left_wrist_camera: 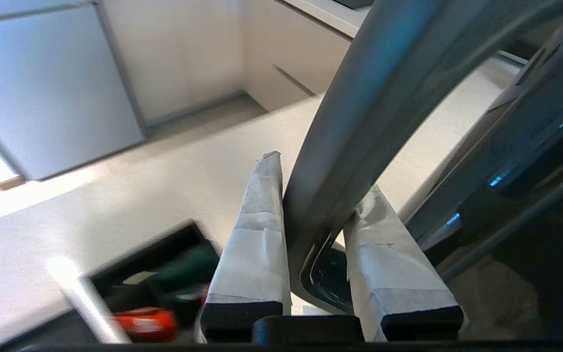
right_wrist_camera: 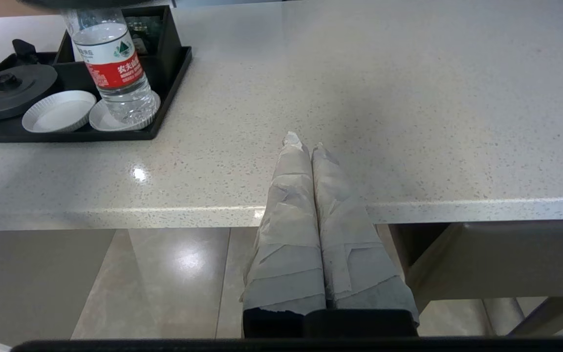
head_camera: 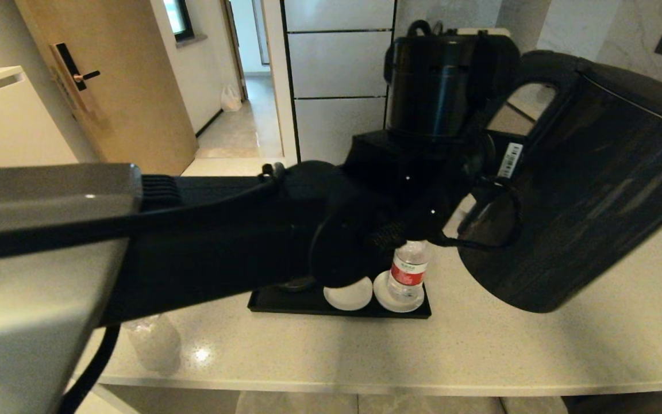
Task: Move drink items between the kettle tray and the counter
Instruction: Return the kettle to its original position
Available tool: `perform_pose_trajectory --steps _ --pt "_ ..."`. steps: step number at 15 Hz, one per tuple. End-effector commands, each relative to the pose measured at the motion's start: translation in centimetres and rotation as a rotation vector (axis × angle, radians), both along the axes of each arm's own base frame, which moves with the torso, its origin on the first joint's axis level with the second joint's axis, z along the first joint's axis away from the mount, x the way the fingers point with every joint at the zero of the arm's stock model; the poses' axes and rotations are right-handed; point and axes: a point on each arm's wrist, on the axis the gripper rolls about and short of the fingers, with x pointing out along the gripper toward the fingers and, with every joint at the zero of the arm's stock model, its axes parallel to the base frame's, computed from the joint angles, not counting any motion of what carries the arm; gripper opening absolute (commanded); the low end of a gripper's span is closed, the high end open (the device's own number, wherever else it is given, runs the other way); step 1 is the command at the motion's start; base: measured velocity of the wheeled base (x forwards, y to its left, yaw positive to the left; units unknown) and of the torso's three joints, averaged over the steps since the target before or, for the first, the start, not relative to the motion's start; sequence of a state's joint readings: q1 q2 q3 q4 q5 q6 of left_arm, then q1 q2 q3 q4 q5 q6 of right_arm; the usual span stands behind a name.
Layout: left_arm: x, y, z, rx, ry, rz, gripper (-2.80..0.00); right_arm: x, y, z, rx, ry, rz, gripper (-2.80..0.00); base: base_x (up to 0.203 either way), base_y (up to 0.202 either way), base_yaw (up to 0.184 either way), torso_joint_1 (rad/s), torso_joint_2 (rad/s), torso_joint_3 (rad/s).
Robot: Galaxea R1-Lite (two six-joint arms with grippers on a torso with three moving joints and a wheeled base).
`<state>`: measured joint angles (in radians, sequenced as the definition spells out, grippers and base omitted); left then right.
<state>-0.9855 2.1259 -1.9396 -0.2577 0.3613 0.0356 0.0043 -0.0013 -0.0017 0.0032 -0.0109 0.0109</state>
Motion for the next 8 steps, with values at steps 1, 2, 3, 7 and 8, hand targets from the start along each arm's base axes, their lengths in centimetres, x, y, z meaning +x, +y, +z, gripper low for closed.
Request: perform_pose_trajectory --steps 1,2,3,7,8 --pt "0.5 1.3 1.1 -0.019 -0.014 0.031 -2.80 0.0 0.0 0.0 0.000 0.000 0.000 -2.80 0.000 0.000 0.000 0.000 0.00 0.000" --pt "0.9 1.7 1.2 -0.020 -0.014 0.044 -2.80 0.0 0.0 0.0 0.000 0.001 0.000 -2.80 0.000 0.000 0.000 0.000 0.00 0.000" --pt "2.5 3.2 1.4 -0.022 -0.016 0.094 -2.80 0.0 0.0 0.0 0.000 0.001 0.000 -2.80 0.000 0.000 0.000 0.000 0.00 0.000" --pt "3.3 4.1 1.7 -0.024 -0.017 0.119 -2.80 0.0 0.0 0.0 0.000 0.001 0.000 -2.80 0.000 0.000 0.000 0.000 0.00 0.000" --pt "4.1 5.2 2.0 -0.025 -0.019 0.147 -2.80 0.0 0.0 0.0 0.000 0.001 0.000 -2.80 0.000 0.000 0.000 0.000 0.00 0.000"
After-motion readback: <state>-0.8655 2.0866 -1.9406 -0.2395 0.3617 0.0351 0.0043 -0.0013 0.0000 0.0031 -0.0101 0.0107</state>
